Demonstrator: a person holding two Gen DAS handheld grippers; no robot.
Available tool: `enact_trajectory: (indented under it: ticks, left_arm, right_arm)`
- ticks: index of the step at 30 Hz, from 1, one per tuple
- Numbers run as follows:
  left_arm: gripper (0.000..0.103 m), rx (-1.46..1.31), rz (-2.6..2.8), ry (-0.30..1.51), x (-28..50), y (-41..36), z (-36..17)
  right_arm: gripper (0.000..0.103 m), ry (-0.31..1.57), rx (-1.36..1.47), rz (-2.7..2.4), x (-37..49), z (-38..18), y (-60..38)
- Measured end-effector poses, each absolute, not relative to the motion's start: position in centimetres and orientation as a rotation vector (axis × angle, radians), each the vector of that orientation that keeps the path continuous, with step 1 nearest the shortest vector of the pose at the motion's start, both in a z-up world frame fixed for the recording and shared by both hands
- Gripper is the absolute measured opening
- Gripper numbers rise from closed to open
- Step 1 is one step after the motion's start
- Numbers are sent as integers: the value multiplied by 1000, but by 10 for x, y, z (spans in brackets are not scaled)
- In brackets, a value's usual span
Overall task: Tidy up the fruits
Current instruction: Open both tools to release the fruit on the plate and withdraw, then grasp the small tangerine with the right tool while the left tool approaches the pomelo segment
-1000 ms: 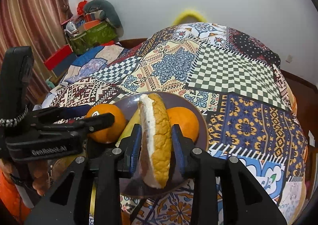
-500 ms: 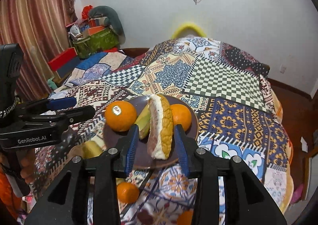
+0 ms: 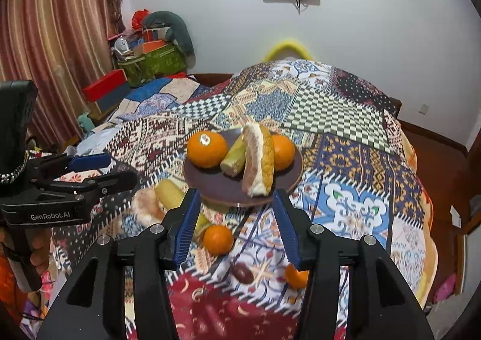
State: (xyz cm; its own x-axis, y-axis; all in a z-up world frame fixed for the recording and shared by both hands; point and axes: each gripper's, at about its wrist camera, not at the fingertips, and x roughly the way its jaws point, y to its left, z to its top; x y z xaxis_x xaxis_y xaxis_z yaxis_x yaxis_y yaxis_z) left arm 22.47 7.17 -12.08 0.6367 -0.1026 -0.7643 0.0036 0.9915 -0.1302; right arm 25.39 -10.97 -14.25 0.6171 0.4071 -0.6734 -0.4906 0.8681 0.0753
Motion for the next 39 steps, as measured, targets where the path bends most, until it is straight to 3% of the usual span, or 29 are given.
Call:
enact_trajectory:
  ticks: [8, 17, 20, 25, 33, 35, 37, 39]
  left_arm:
    - [80, -144, -45, 972, 212, 72, -159]
    - [81, -171, -16, 1071, 222, 67, -202]
    - [90, -143, -11, 1058, 226, 60, -205]
    - [95, -90, 4, 1056, 236, 52, -212]
    - [92, -62, -7, 1016, 239, 59, -213]
    - [89, -73, -9, 1001, 237, 66, -211]
    - [84, -89, -8, 990, 235, 72, -208]
    - [77, -114, -8, 980, 233, 81, -203]
  right_arm:
    - [48, 803, -140, 517, 243, -167, -110]
    - [51, 876, -139, 527, 243, -195, -108]
    - [52, 895, -133, 534, 247, -201, -107]
    - [52, 920, -140, 542, 254, -212, -103]
    - [52, 937, -154, 583, 261, -220, -89]
    - [48, 935, -150, 591, 263, -221, -86]
    - [35, 944, -154, 599, 266, -222, -83]
    - [33, 949, -146, 610, 267, -223, -81]
